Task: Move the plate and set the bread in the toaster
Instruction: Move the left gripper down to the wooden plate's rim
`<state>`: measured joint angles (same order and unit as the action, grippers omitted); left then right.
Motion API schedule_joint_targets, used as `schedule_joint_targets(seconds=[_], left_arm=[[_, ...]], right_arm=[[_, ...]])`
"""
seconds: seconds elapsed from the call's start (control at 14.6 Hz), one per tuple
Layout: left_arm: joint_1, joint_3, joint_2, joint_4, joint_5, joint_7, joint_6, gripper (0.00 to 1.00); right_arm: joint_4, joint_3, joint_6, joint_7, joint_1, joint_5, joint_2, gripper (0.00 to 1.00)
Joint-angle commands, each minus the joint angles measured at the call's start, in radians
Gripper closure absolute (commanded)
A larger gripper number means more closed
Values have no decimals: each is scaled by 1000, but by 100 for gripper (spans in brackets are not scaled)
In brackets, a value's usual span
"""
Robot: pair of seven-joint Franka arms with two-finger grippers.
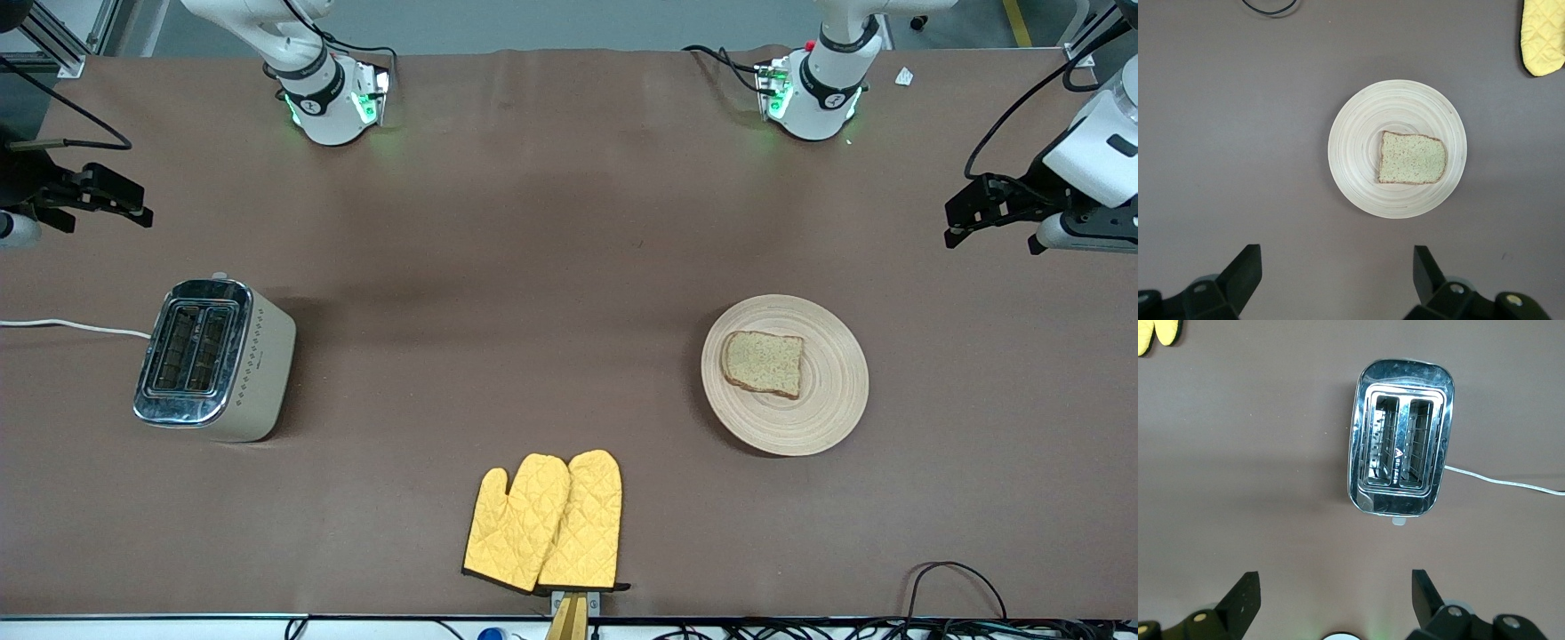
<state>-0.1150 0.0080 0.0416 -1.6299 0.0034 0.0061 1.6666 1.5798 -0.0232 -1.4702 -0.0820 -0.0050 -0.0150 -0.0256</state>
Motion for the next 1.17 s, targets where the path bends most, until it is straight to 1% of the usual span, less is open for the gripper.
schedule_joint_targets(seconds=[0.0,0.27,0.41,0.48,0.55,0.76,0.96,1.1], left_arm=[[1,0,-23,33,15,-11,-5,0],[1,1,-32,30,13,-14,-5,0],[5,3,-67,24,13,0,-7,0],[21,6,-84,21,13,11,-13,0],[67,3,-113,22,-5,17,-33,0],[127,3,-186,25,-114,63,-35,0],[152,4,-276,28,-233,80,-22,0],[181,3,-348,32,-290,98,5,0]], right_arm=[[6,0,8,-13,-4,-8,-20,0],[6,0,10,-13,-4,-8,-20,0],[6,0,10,-13,-6,-8,-20,0],[6,0,10,-13,-6,-8,-20,0],[6,0,10,-13,-7,-8,-20,0],[6,-1,7,-13,-9,-6,-20,0],[5,-3,-4,-13,-16,-6,-17,0],[-29,-3,-5,-13,-18,-3,-13,0]])
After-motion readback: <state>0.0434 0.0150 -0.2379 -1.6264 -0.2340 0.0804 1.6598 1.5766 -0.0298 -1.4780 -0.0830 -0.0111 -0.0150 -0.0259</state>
